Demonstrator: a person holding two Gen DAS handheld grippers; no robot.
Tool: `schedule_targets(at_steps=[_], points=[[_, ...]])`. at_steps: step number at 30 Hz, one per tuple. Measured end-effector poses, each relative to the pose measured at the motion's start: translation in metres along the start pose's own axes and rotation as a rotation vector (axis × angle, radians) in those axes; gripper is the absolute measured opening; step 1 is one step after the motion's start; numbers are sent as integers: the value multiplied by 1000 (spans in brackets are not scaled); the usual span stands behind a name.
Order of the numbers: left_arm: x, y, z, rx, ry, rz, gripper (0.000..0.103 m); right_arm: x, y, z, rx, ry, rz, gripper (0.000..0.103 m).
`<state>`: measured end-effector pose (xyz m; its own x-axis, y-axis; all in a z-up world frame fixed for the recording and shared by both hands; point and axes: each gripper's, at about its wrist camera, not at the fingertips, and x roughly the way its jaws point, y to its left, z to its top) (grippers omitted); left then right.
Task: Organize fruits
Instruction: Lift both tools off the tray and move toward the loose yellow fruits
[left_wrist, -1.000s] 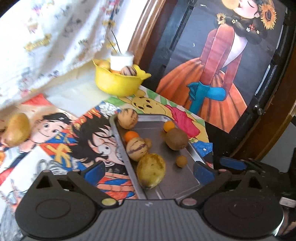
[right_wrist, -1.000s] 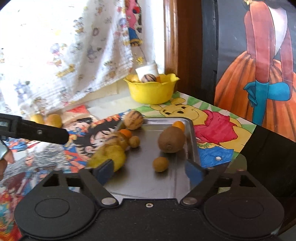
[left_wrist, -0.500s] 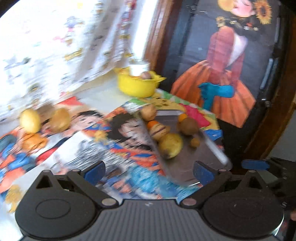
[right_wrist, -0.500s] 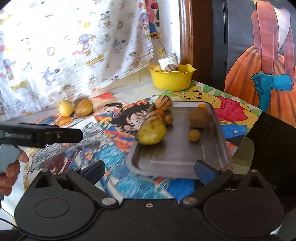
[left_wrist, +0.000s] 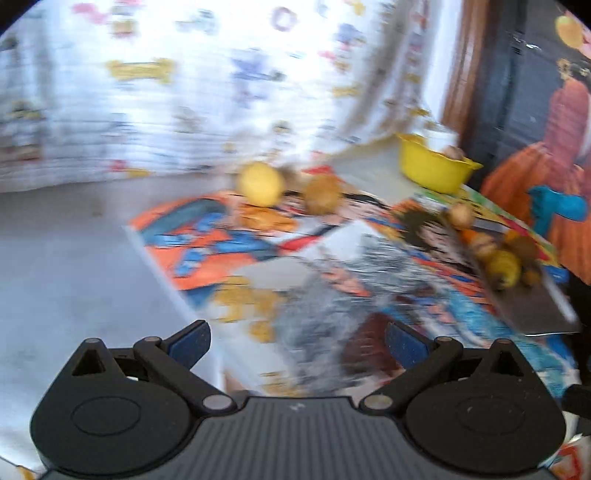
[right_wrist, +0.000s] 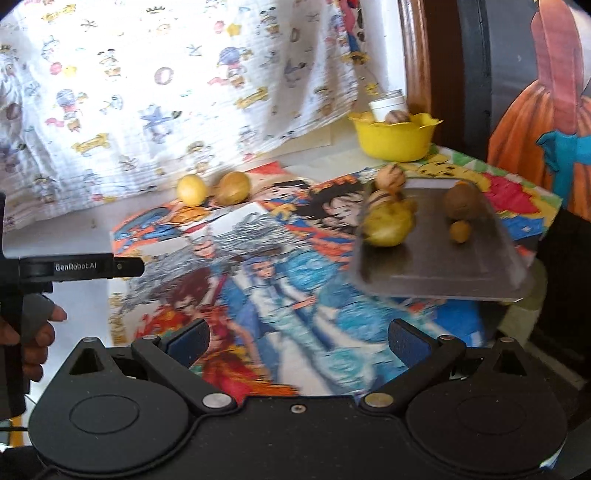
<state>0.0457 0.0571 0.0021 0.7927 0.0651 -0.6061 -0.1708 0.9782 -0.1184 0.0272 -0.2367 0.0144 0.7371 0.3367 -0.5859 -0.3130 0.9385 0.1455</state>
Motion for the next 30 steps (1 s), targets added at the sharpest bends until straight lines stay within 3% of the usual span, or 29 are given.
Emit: schedule_targets(at_steps=[5,10,13,19,24,30], points=[[-5,32,0,17,-45,105,103,9,11,1,-26,-1,60,103],[2,54,23,57,-88,119,103,19,21,23,-150,1,90,103],[7,56,39,146,-133,81,103,24,29,41,-268,-10,100,103],[25,42,64,415,-276,19,103,45,41,85,-465,-51,115,102],[50,31,76,578,-295,-25,103,78,35,128,-394,-33,156,102],[80,32,85,647,-239,-99,103,137,20,167,-212,37,184,102]])
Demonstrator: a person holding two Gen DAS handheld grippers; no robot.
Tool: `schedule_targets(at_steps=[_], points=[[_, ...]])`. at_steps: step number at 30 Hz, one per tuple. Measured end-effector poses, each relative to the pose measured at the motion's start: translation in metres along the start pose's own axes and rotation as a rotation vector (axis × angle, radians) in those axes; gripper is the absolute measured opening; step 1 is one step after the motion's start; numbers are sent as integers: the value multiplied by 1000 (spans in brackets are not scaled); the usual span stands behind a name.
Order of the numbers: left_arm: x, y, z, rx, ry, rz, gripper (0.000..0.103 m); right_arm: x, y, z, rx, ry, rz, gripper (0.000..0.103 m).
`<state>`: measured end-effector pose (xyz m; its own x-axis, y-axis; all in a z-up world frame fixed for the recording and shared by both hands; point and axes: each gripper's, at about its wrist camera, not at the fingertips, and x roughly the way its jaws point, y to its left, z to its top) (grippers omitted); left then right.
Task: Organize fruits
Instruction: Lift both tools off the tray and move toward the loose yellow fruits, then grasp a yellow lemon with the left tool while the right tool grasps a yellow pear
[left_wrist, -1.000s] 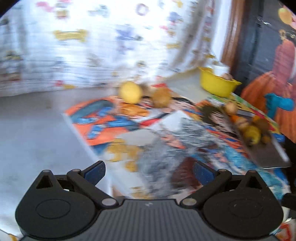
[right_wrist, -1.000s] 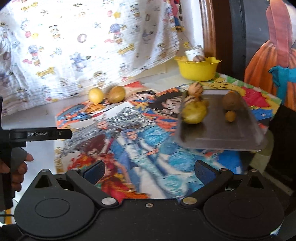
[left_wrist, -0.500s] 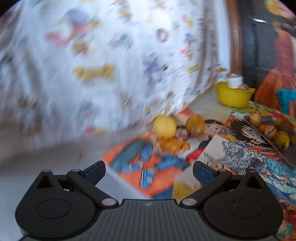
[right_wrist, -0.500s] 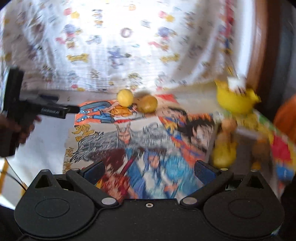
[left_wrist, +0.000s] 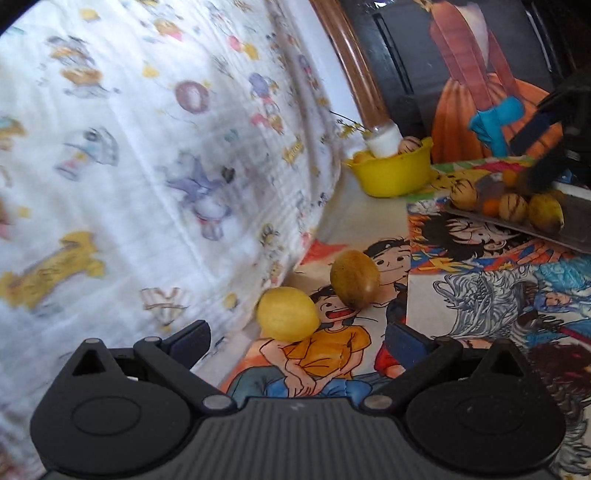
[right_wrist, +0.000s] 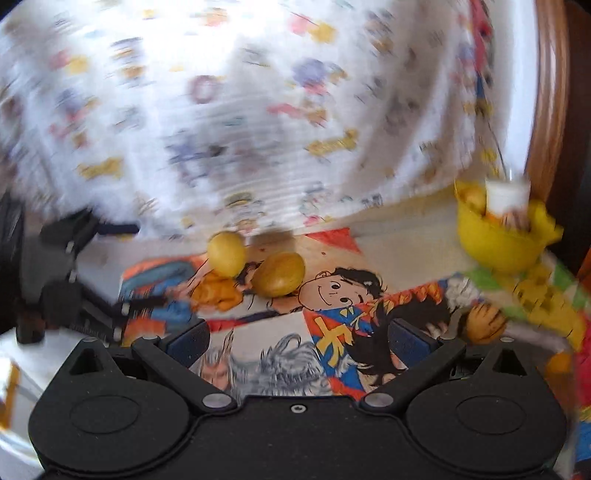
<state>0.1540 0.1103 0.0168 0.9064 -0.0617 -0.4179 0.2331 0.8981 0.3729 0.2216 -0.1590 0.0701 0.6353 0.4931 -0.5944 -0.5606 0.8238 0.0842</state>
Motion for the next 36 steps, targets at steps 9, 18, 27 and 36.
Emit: schedule_targets(at_steps=[9,18,27,36], points=[[39,-3,1,260,-22,-36,103,86,-29,24,264,108,48,95],[73,-11,2,448,-8,-91,101,144,-32,38,362,125,108,86],[95,-13,1,505,52,-131,92,173,-29,43,342,124,153,76],[111,-2,7,475,79,-136,89,188,-26,38,325,147,170,67]])
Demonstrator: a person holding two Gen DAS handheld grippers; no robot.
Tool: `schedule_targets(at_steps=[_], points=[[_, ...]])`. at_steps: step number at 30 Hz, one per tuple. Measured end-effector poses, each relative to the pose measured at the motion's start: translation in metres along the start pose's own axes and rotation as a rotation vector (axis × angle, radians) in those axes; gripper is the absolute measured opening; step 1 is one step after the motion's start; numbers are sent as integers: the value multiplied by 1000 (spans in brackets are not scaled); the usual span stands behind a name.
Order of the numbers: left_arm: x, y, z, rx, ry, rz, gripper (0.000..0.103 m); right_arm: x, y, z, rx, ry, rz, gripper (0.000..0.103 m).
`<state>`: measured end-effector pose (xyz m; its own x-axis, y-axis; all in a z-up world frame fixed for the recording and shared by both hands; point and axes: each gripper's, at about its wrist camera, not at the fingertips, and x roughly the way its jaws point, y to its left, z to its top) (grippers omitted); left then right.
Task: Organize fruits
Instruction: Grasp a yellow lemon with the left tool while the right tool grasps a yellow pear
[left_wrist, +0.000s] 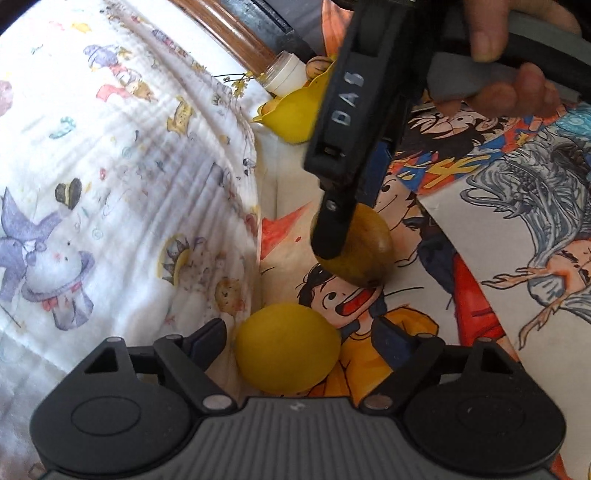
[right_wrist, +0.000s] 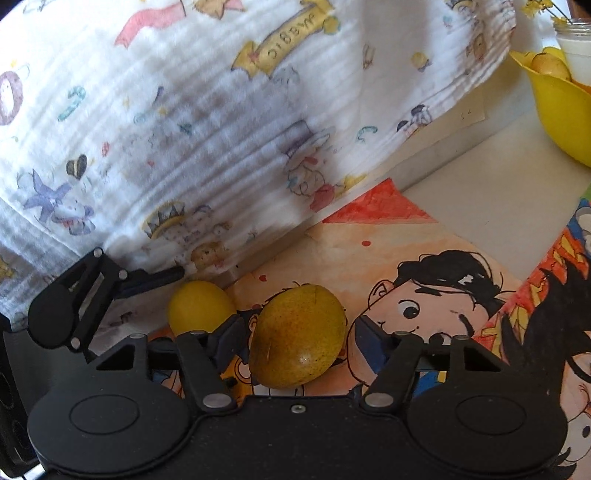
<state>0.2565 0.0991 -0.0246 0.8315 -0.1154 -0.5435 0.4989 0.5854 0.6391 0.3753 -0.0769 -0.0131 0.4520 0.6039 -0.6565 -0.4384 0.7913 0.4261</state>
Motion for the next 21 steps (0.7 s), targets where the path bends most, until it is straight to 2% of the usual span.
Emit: schedule_targets(at_steps=[6,12,18,21], points=[[4,5,-2,-35,5,0,88,8,-1,-2,5,12,4,63],[6,6,-5,-78,5,-8,80,11,0,-4,0,4,10,61],[6,5,-6,-82,31,23,74,12,-2,-4,13,-2,20,61],[7,3,-7,-74,48,56,67,13,-3,-4,22,-8,23,61]])
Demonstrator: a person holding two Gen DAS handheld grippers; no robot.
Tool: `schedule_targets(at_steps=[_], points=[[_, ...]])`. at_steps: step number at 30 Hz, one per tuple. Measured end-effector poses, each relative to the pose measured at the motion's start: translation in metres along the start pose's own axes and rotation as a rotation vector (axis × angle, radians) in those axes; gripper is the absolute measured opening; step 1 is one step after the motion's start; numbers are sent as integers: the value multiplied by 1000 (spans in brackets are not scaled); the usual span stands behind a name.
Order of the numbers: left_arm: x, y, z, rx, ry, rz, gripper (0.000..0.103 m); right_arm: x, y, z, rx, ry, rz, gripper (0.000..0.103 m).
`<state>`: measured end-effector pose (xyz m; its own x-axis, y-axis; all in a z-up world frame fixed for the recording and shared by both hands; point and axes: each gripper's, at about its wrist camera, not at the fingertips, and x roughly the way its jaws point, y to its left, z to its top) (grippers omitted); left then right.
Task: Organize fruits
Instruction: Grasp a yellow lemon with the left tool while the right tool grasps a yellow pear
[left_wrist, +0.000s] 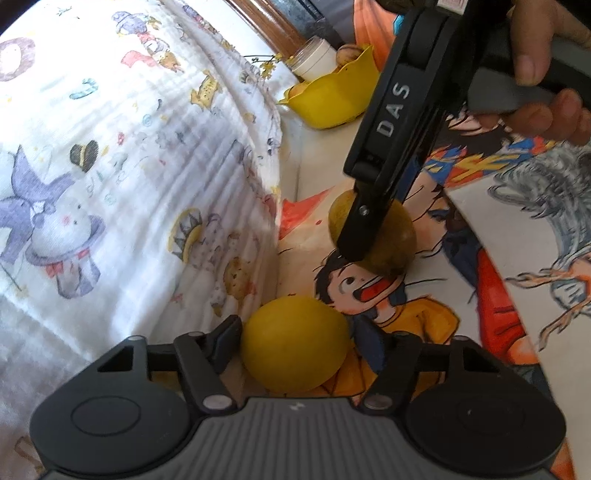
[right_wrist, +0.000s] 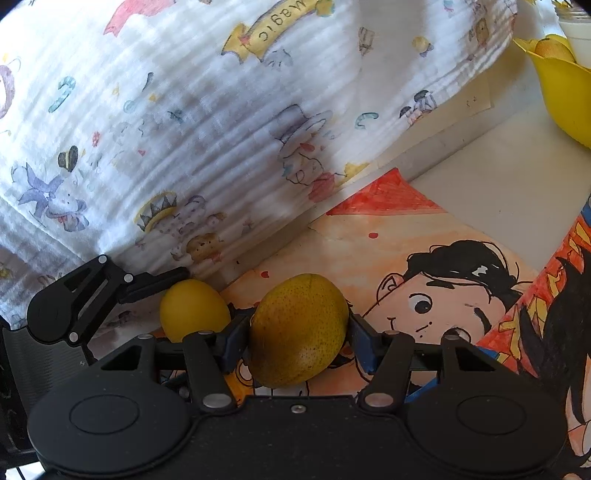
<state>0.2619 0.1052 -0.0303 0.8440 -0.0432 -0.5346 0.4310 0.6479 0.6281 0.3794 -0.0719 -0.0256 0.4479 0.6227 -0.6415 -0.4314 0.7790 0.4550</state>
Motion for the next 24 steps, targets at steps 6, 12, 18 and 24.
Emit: schedule_targets(at_steps=[6,12,18,24], points=[[4,-4,3,-4,9,24,66,0,-2,0,16,-6,5,61],[4,-7,6,-55,21,54,66,2,2,-2,6,-20,-6,60],[2,2,7,-228,31,47,66,-2,-3,-5,29,-45,4,59],[-4,21,4,-496,48,-11,65,-10,-5,-6,43,-46,6,58]])
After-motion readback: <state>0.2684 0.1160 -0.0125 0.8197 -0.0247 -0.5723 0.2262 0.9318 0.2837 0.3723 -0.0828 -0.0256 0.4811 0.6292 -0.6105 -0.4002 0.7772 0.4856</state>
